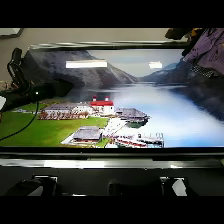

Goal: Fold the clothes and pants, and hang the long-sleeved shirts on hangers.

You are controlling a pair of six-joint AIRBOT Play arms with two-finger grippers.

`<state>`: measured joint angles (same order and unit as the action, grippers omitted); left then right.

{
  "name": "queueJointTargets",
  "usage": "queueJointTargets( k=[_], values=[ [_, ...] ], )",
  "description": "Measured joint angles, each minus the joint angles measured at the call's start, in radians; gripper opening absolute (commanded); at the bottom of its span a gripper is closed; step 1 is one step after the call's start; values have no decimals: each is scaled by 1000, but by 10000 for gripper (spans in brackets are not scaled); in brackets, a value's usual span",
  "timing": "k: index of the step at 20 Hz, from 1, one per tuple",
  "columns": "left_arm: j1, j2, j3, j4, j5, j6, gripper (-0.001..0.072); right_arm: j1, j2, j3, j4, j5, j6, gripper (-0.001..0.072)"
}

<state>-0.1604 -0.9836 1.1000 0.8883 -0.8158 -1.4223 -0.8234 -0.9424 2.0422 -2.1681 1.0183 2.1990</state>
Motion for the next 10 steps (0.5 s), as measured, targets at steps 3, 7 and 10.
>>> queueJointTargets(
  k=[3, 7, 10],
  values=[
    [0, 0, 0, 8, -21, -1, 720, 8, -27, -4, 448, -24, -197, 516],
    [1, 2, 0, 72, -76, -2, 720, 179, -123, -55, 827, 68, -487, 484],
    [2, 10, 0, 161, -146, -1, 720, 419, -155, -199, 848, 169, -603, 484]
  ],
)
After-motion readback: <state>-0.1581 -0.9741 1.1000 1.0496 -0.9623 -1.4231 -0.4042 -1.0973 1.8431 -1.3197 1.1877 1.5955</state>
